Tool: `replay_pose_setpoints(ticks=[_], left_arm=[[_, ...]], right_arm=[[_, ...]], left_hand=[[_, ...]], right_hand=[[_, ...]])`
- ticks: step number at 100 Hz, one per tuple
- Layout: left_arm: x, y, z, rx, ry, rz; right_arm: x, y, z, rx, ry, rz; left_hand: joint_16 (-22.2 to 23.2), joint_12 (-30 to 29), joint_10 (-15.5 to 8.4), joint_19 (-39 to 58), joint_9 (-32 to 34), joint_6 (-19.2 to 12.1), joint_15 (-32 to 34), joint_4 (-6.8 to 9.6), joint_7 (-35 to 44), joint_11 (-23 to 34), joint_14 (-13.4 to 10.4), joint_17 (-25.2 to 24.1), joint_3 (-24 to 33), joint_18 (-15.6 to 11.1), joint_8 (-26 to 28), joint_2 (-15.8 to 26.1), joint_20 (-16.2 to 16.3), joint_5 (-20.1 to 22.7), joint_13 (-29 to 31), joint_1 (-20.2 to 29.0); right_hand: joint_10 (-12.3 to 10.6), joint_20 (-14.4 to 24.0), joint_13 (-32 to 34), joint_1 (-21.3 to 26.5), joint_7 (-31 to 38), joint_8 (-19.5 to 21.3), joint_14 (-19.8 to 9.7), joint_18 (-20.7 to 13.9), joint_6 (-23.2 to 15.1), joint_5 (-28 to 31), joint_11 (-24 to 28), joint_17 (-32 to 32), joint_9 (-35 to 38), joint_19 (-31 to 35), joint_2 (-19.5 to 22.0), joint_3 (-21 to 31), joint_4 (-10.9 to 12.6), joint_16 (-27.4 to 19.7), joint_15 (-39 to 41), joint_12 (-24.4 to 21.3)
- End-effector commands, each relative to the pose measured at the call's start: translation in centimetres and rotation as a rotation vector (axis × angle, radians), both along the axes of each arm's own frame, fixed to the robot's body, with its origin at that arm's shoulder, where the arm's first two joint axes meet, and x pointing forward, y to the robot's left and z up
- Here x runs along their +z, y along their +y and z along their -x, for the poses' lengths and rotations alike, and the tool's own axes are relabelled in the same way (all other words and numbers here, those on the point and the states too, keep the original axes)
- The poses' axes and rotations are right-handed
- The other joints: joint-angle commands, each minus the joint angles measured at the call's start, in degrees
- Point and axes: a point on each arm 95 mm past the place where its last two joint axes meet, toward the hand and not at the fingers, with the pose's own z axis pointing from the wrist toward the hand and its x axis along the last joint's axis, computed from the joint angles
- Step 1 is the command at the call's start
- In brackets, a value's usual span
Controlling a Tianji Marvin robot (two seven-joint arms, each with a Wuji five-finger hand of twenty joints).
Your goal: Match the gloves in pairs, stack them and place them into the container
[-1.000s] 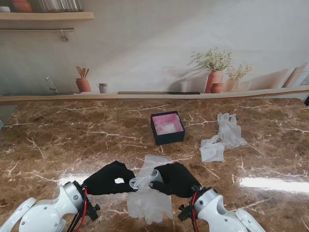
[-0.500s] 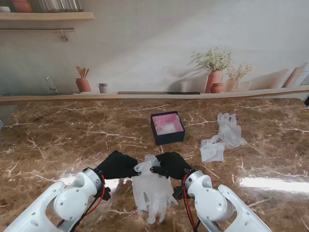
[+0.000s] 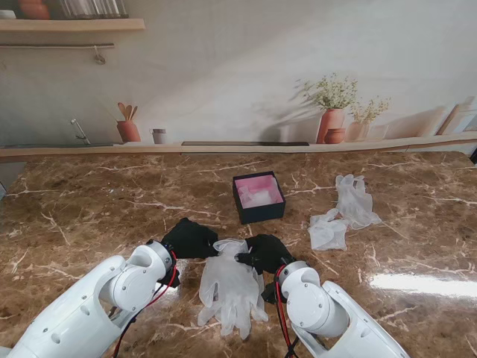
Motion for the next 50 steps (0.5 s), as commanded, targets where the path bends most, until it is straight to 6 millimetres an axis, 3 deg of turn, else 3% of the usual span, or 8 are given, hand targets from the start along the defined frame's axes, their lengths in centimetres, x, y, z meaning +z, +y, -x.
replay_pose_setpoints(ticks=[1, 50], left_arm=[[0.0, -0.4, -0.5, 0.003, -0.008, -0.01], [-1.5, -1.7, -1.9, 0.033, 0.003, -0.064]], right_arm=[[-0.8, 0.0, 0.1, -0.01, 0.022, 0.028], [-2.2, -0.4, -0.9, -0.027, -0.119, 0.334]], left_hand=[[0.6, 0.8, -0.4, 1.5, -0.6, -2.4, 2.2, -0.41, 1.6, 1.8, 0.0, -1.4, 2.8, -0.2, 0.8, -0.4, 0.0, -0.3, -1.0, -1.7], [-0.4, -1.7, -1.1, 3.2, -1.3, -3.8, 1.3, -1.38, 1.2, -0.2, -0.5, -0.7, -0.2, -0.4, -6.8, -2.7, -0.4, 0.1, -1.4, -1.5]], right_hand=[[1.8, -1.4, 2.9, -1.2, 2.3, -0.8, 0.1, -1.0, -0.4, 1.1, 0.5, 1.9, 2.7, 4.0, -1.2, 2.4, -0.1, -0.6, 0.9, -0.5], [0.7, -2.3, 1.7, -2.0, 2.3, -1.7, -1.0, -2.8, -2.7, 0.6, 0.7, 0.8, 1.8, 3.6, -1.3, 2.2, 0.4, -0.6, 0.9, -0.5]])
